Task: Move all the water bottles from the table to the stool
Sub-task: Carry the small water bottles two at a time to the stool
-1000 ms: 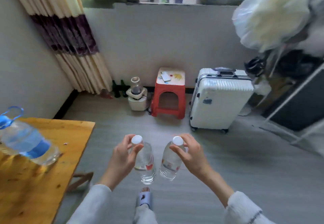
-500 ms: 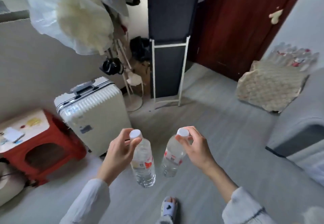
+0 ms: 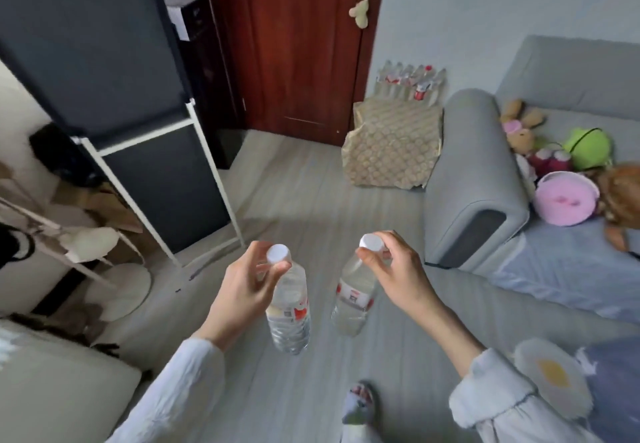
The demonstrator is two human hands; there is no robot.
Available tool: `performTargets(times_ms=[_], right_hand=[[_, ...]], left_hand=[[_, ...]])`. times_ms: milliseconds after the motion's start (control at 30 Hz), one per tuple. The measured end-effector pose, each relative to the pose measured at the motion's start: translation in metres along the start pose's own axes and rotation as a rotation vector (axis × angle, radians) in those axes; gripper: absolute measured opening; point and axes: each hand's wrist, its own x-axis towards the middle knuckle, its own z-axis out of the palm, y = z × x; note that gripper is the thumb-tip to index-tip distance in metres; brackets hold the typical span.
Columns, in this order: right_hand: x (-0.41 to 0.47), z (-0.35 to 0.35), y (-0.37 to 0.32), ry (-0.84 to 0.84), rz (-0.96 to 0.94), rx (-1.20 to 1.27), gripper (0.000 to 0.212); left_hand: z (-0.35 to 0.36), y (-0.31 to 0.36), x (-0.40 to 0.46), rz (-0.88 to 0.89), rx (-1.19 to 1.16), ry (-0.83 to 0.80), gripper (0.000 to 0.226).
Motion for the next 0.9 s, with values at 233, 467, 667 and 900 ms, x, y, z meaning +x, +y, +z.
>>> performTargets(times_ms=[233, 467, 667, 900], right_hand=[[0.156, -0.043, 0.058, 0.055, 0.008, 0.005, 0.026], [0.322, -0.089, 0.098, 0.070, -0.012, 0.026, 0.026], [0.421, -0.099, 0.132, 0.042, 0.032, 0.008, 0.026], [0.578, -0.085, 0.177, 0.073, 0.060, -0.037, 0.024]], left_hand=[[0.069, 0.011, 0.169, 0.030, -0.006, -0.007, 0.041], [0.116, 0.040, 0.345, 0.038, -0.030, -0.033, 0.047], [0.145, 0.037, 0.457, 0.016, -0.077, -0.048, 0.042], [0.178, 0.003, 0.629, 0.050, -0.058, -0.150, 0.044]])
